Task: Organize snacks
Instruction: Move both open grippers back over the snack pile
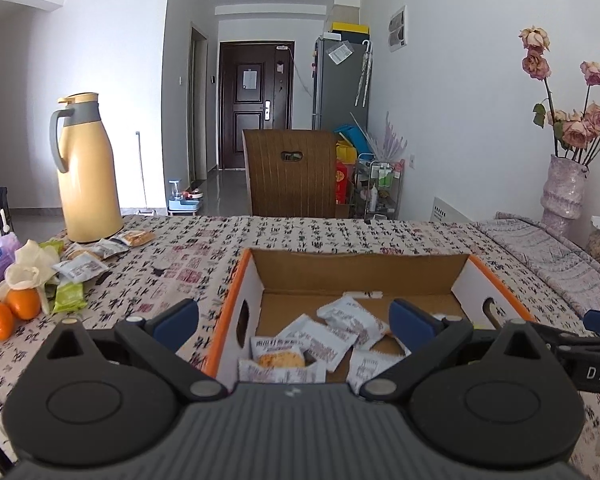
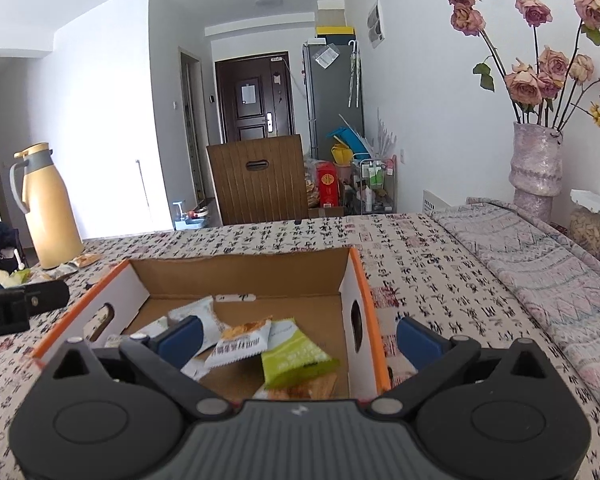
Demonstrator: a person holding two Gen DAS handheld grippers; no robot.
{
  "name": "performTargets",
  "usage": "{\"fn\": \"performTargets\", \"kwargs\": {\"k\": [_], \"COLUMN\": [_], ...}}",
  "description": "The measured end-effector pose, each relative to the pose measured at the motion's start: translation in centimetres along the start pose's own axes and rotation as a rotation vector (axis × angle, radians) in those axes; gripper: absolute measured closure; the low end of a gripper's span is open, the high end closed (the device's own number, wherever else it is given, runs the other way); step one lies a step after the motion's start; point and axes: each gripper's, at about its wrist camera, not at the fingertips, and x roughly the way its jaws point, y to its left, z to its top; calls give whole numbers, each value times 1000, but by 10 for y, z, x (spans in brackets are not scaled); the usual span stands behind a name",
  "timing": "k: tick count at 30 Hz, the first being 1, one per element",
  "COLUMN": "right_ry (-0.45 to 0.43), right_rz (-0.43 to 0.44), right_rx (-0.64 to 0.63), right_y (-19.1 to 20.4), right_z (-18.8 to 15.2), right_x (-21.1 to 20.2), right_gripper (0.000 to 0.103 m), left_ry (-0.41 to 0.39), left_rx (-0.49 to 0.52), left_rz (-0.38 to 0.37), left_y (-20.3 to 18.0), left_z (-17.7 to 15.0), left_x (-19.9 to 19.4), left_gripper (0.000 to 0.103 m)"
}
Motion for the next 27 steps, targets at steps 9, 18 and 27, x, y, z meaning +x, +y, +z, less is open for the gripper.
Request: {"fn": "performTargets", "kwargs": {"k": [9,18,27], "right_ry": [61,93,159], "right_rz": [8,26,49], "right_rx": [-33,-53,-76], "right_y": [17,30,49], "right_z": [-31,-59,-85], "right_x": [-39,-73,-78], "right_gripper": [0,0,0], "left_ry": [33,74,100], "left_rx": [-5,1,-9], "left_rz": [-11,-21,-27], "left_y": [14,26,36], "left_z": [-29,-59,-77], "left_x": [-35,-60,-74], "left_gripper": [0,0,0]}}
